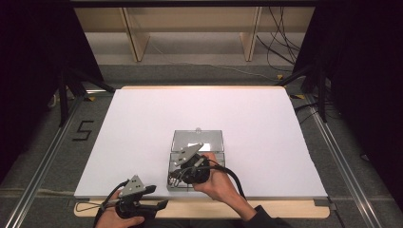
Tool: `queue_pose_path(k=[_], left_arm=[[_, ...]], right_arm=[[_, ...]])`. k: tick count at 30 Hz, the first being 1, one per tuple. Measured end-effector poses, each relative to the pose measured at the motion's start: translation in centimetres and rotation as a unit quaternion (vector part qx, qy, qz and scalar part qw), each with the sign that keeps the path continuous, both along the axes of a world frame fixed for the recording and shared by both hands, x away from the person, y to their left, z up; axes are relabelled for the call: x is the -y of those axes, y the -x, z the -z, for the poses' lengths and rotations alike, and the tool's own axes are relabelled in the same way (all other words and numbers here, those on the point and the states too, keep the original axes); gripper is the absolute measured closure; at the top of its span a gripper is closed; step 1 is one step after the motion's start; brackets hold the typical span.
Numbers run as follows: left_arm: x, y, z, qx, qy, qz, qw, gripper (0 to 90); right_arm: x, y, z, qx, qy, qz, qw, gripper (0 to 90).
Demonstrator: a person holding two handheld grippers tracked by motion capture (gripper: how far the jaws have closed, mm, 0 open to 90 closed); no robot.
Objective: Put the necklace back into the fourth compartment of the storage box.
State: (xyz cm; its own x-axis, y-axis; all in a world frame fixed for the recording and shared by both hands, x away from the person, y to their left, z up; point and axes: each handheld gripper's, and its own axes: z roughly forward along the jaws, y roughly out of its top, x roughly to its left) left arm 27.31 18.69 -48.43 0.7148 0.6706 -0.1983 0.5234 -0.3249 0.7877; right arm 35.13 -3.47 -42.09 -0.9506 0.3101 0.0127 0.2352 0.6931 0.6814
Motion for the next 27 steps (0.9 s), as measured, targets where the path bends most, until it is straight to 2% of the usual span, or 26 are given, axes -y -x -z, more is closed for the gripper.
queue_pose_path(k=[2, 5, 7, 12, 15, 20, 23, 25, 27], left_arm=[[0.02, -0.02, -0.05, 0.001, 0.001, -0.001, 1.0000, 28.9], [-0.01, 0.02, -0.04, -0.001, -0.002, 0.001, 1.0000, 28.9], [-0.08, -0.02, -0.06, 0.000, -0.004, 0.002, 1.0000, 28.9], [-0.02, 0.02, 0.01, 0.001, 0.000, -0.001, 1.0000, 28.9], [-0.03, -0.03, -0.04, -0.001, 0.000, 0.001, 1.0000, 28.9], [-0.10, -0.04, -0.08, 0.000, -0.004, 0.003, 1.0000, 28.9], [-0.02, 0.03, 0.03, -0.001, 0.000, -0.001, 1.0000, 28.9], [-0.13, -0.01, -0.07, -0.001, -0.006, 0.004, 1.0000, 28.9], [-0.08, 0.00, -0.07, 0.000, -0.002, 0.002, 1.0000, 28.9]], right_arm=[[-0.13, -0.06, 0.06, 0.004, -0.002, -0.005, 1.0000, 87.1], [-0.21, 0.13, 0.06, -0.007, -0.003, 0.006, 1.0000, 87.1], [-0.24, -0.06, 0.02, 0.002, -0.004, -0.004, 1.0000, 87.1], [-0.25, 0.06, -0.07, -0.005, -0.004, 0.004, 1.0000, 87.1], [-0.31, -0.08, -0.06, 0.002, -0.006, -0.008, 1.0000, 87.0], [-0.35, -0.11, -0.07, 0.003, -0.007, -0.005, 1.0000, 87.2], [-0.36, 0.00, -0.10, -0.001, -0.004, -0.002, 1.0000, 87.3], [-0.40, 0.12, 0.02, -0.005, -0.001, 0.006, 1.0000, 87.3], [-0.32, -0.09, 0.24, 0.000, 0.003, -0.002, 1.0000, 87.3]])
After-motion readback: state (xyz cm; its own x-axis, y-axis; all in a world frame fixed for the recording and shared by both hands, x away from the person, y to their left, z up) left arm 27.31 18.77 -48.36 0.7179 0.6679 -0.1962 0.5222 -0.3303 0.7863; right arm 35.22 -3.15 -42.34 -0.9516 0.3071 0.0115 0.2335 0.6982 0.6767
